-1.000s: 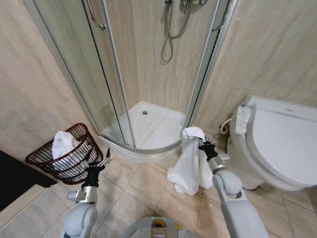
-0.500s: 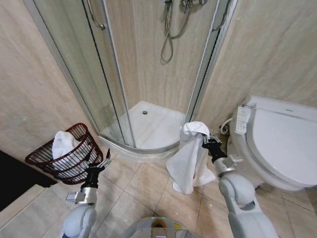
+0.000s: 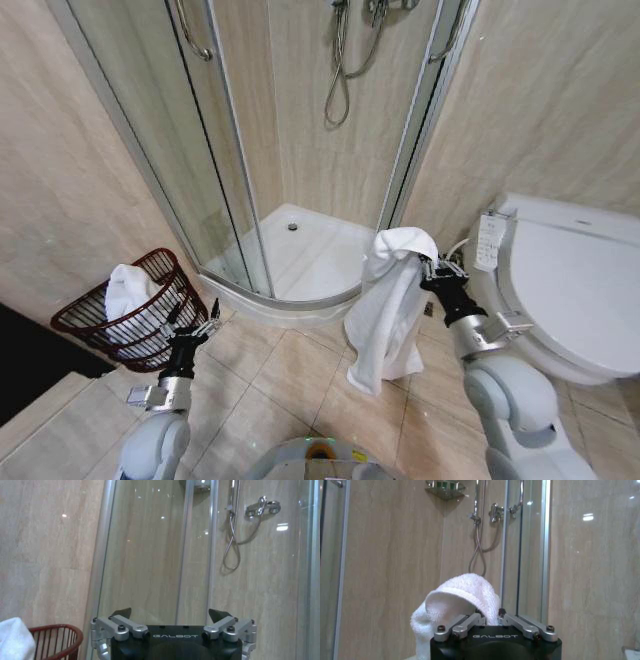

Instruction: Discard the used towel into the hamper.

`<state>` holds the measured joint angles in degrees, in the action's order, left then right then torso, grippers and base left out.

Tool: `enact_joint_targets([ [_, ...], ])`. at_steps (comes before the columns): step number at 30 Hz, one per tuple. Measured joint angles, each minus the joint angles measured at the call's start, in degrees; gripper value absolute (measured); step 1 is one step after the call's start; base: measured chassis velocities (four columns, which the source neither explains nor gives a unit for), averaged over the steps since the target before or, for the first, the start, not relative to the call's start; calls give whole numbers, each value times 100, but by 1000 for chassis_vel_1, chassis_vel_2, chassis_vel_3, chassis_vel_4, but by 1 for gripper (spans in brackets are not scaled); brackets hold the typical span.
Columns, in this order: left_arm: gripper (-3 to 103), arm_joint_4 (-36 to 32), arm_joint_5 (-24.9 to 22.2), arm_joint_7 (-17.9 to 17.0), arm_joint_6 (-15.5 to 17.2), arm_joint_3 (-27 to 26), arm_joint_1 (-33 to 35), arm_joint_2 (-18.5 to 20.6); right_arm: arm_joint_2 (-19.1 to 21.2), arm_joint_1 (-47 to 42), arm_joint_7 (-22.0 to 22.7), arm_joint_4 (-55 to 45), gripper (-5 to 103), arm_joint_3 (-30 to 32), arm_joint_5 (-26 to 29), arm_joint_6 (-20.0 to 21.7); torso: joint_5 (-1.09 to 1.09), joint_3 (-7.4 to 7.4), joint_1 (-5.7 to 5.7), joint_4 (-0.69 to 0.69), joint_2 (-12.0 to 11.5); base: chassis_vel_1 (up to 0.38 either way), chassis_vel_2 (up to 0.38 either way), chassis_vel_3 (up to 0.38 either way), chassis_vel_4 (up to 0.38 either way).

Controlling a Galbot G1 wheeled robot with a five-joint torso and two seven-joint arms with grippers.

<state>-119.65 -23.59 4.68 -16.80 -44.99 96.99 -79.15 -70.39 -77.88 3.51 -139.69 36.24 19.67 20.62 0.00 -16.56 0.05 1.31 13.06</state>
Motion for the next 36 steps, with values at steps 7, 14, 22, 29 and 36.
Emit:
enact_joint_targets([
  [7,100,-42,-17,19,-16,-3,0,-8,42,-85,34,-95,8,56,50,40,0,-91,57,0,147,0,0,0,0],
  [14,100,-35,-18,42,-57,-21,6,-13,13,-122,42,-98,8,46,33,35,0,-202,125,0,324,0,0,0,0],
  [22,100,-40,-18,54,-66,-38,18,-14,5,-126,-2,-89,8,81,-94,40,0,-353,203,0,551,0,0,0,0],
  [29,100,-42,-18,64,-72,-44,11,-20,5,-142,-26,-88,8,73,-136,41,0,-444,262,0,702,0,0,0,0],
  [36,100,-42,-12,92,-87,-43,18,-30,18,-152,-51,-94,8,78,-158,44,0,-550,326,0,872,0,0,0,0],
])
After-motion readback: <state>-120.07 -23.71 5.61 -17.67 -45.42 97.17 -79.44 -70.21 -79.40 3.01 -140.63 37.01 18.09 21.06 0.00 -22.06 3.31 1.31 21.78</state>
